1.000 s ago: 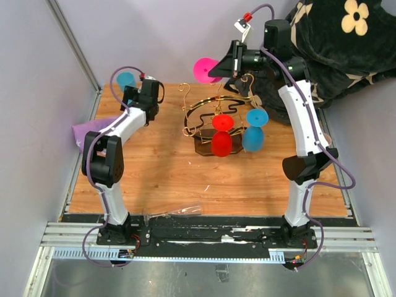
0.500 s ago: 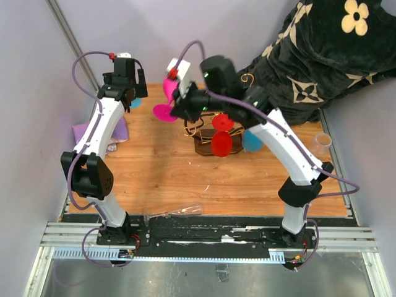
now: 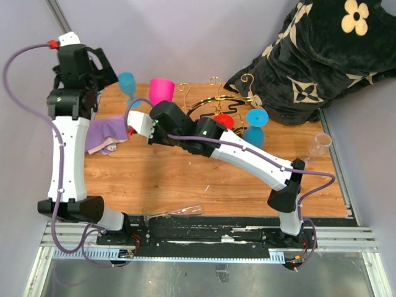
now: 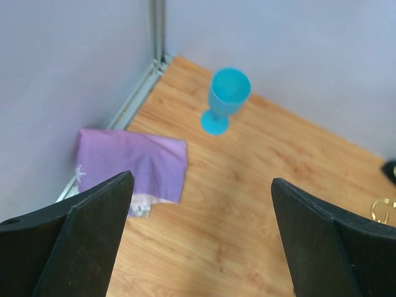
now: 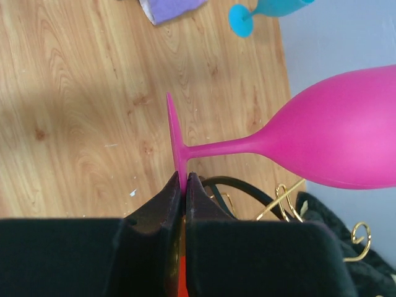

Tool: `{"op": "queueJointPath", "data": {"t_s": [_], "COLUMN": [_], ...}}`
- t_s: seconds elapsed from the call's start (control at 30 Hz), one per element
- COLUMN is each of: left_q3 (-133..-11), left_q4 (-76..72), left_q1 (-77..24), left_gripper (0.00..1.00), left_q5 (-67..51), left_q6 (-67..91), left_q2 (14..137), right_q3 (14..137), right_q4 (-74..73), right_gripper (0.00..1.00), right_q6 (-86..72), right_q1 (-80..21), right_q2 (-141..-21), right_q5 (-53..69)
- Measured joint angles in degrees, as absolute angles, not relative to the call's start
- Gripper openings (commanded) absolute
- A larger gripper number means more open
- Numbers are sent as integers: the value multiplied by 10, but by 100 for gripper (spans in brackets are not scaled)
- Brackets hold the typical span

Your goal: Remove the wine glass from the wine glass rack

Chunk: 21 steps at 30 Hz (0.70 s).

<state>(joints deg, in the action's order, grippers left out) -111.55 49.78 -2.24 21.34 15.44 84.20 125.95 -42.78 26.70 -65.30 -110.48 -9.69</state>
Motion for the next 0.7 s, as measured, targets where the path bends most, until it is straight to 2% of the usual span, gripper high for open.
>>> {"op": "queueJointPath", "data": {"t_s": [0.27, 0.37, 0.7], "left_q3": [-1153, -1160, -1114], "left_q4": [528, 533, 507], "left_q1": [5, 6, 6], "left_gripper": [100, 100, 100], "left_q5": [239, 239, 216], "left_q6": [190, 201, 216], "left_q2": [792, 778, 692], "right_q3": [1208, 1181, 1165], "right_q4": [-356, -286, -69], "right_gripper": [1, 1, 1], "right_q6": [337, 384, 549], "right_q1": [-689, -690, -685], "right_q2": [-1134, -1164, -1368], "right_q5": [-175, -221, -324]}}
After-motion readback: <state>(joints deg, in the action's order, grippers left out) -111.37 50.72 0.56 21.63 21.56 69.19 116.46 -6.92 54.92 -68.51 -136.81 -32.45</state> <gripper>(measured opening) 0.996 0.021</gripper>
